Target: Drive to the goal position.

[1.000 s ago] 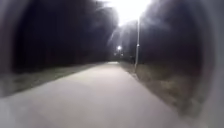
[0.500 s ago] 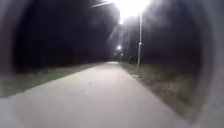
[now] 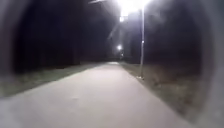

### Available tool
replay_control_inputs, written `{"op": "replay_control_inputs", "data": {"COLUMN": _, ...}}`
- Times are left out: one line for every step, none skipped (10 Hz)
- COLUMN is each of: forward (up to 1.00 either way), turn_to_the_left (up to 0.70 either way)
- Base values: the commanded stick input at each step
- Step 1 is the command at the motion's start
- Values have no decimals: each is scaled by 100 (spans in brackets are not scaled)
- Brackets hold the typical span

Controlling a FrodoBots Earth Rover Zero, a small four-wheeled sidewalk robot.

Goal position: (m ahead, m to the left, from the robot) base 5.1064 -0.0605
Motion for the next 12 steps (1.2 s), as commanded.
{"op": "replay_control_inputs", "data": {"forward": 100, "turn_to_the_left": -13}}
{"op": "replay_control_inputs", "data": {"forward": 100, "turn_to_the_left": -15}}
{"op": "replay_control_inputs", "data": {"forward": 100, "turn_to_the_left": -15}}
{"op": "replay_control_inputs", "data": {"forward": 100, "turn_to_the_left": -16}}
{"op": "replay_control_inputs", "data": {"forward": 100, "turn_to_the_left": -9}}
{"op": "replay_control_inputs", "data": {"forward": 100, "turn_to_the_left": -5}}
{"op": "replay_control_inputs", "data": {"forward": 100, "turn_to_the_left": -2}}
{"op": "replay_control_inputs", "data": {"forward": 100, "turn_to_the_left": -1}}
{"op": "replay_control_inputs", "data": {"forward": 100, "turn_to_the_left": 0}}
{"op": "replay_control_inputs", "data": {"forward": 100, "turn_to_the_left": -1}}
{"op": "replay_control_inputs", "data": {"forward": 100, "turn_to_the_left": -2}}
{"op": "replay_control_inputs", "data": {"forward": 100, "turn_to_the_left": 0}}
